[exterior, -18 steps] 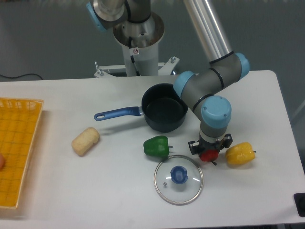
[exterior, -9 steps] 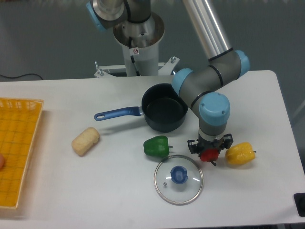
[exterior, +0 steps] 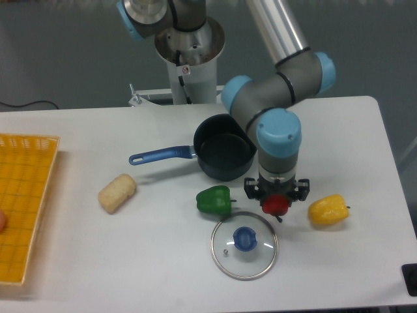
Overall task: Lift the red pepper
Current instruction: 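Lift the red pepper up off the table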
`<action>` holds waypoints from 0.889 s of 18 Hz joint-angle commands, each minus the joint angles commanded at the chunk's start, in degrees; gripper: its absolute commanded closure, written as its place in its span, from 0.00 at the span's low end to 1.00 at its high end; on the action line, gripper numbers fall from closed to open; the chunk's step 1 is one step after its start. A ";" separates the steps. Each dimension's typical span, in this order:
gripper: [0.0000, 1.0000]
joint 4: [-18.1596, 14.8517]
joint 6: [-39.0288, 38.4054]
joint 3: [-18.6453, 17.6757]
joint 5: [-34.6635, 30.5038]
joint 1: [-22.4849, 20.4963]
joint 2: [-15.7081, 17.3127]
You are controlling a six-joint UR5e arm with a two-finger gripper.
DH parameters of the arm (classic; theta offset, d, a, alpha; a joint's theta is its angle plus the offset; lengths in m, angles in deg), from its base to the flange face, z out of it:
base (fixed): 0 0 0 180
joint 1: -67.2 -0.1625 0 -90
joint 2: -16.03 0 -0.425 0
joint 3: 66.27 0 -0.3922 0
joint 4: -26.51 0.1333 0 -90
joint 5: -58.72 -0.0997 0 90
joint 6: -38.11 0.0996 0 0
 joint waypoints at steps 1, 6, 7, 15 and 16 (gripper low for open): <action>0.53 0.00 1.05 0.00 0.00 0.18 0.18; 0.53 -2.71 9.14 0.00 -0.09 2.02 2.99; 0.53 -3.42 9.76 0.00 -0.09 2.02 2.99; 0.53 -4.04 12.12 -0.44 -0.09 2.46 3.35; 0.53 -4.04 12.92 -0.44 -0.09 2.46 3.35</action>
